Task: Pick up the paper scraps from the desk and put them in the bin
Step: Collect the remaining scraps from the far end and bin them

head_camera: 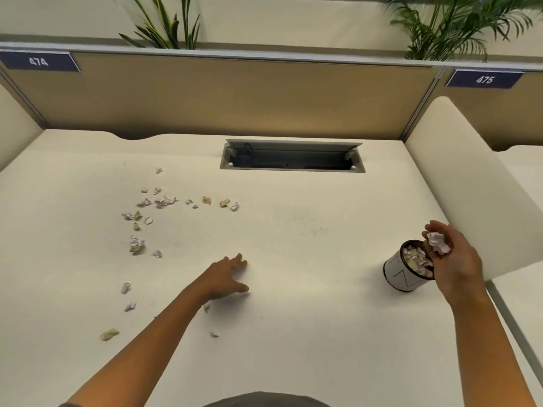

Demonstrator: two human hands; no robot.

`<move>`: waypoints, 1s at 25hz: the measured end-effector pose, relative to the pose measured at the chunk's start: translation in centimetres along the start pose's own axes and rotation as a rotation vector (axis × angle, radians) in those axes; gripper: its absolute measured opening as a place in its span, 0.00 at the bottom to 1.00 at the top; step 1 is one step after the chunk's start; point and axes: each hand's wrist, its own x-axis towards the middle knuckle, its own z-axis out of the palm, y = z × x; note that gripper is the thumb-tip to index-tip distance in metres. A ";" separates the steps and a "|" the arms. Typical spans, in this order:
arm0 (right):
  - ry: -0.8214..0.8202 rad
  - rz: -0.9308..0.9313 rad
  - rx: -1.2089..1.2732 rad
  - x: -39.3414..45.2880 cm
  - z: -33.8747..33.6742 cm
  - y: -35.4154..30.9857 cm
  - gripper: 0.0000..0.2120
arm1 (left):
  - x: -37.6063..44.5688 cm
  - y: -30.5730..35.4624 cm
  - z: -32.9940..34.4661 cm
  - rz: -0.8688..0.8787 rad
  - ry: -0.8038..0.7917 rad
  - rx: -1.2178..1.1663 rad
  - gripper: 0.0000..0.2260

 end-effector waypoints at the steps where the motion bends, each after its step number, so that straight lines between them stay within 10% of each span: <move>1: 0.007 -0.010 -0.058 0.1 -0.1 0.0 0.13 | 0.0 0.0 -0.1 0.000 -0.007 -0.007 0.33; 17: -0.099 -0.069 -0.244 -2.2 4.6 2.4 0.15 | -0.9 -1.8 0.3 0.090 0.058 -0.054 0.25; 25: -0.321 0.026 -0.329 -5.6 10.8 7.6 0.10 | -1.0 -9.5 -7.6 -0.128 0.752 -0.191 0.22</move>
